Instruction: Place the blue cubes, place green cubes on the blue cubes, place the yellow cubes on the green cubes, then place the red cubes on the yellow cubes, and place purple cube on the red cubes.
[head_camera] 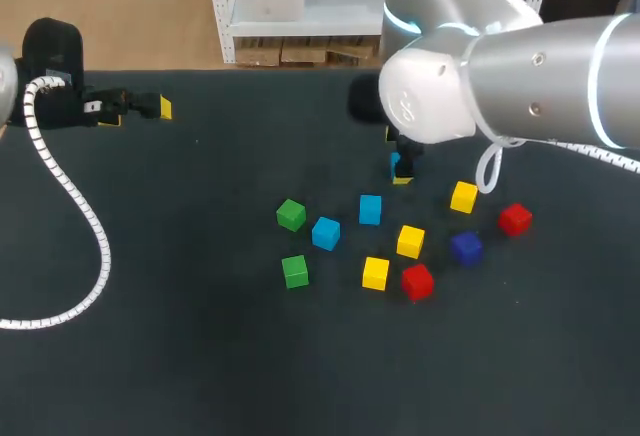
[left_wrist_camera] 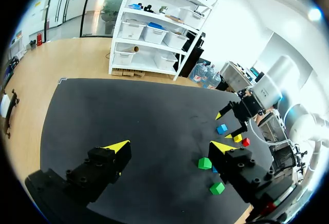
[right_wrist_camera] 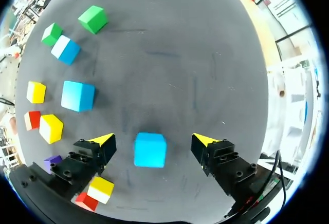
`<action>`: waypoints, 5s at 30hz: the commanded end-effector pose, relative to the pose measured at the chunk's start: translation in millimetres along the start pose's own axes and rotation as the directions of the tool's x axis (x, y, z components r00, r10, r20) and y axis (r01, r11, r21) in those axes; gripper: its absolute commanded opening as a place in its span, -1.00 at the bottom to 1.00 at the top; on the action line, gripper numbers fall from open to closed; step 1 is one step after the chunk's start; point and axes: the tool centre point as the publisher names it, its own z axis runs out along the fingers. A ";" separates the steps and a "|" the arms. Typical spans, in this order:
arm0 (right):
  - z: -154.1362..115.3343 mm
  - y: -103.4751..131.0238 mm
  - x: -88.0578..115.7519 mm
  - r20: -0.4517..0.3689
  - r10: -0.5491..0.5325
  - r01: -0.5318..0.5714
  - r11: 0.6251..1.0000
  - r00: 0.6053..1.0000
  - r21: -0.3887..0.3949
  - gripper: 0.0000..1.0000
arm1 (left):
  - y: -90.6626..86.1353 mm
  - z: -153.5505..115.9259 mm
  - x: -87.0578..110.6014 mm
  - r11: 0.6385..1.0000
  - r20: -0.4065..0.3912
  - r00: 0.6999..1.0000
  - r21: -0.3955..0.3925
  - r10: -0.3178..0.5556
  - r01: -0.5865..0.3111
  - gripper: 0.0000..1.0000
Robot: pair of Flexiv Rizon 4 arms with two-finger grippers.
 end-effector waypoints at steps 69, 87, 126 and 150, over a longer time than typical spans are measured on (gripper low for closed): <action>-2.1 92.8 -50.4 0.086 0.117 -0.118 0.993 0.989 0.005 -1.00 | 2.1 -0.3 1.3 1.000 0.006 1.000 0.011 0.002 -0.002 1.00; -23.2 13.0 -39.0 0.061 0.008 -0.012 0.997 0.998 0.071 -1.00 | 2.1 -0.3 1.3 1.000 0.006 1.000 0.011 0.002 -0.002 1.00; 3.9 10.8 -34.7 0.021 -0.020 0.019 0.998 1.000 0.051 -1.00 | 2.1 -0.3 1.3 1.000 0.006 1.000 0.011 0.002 -0.002 1.00; 3.8 -3.5 -35.6 0.030 0.091 -0.093 0.994 0.995 0.055 -1.00 | 2.1 -0.3 1.3 1.000 0.006 1.000 0.011 0.002 -0.002 1.00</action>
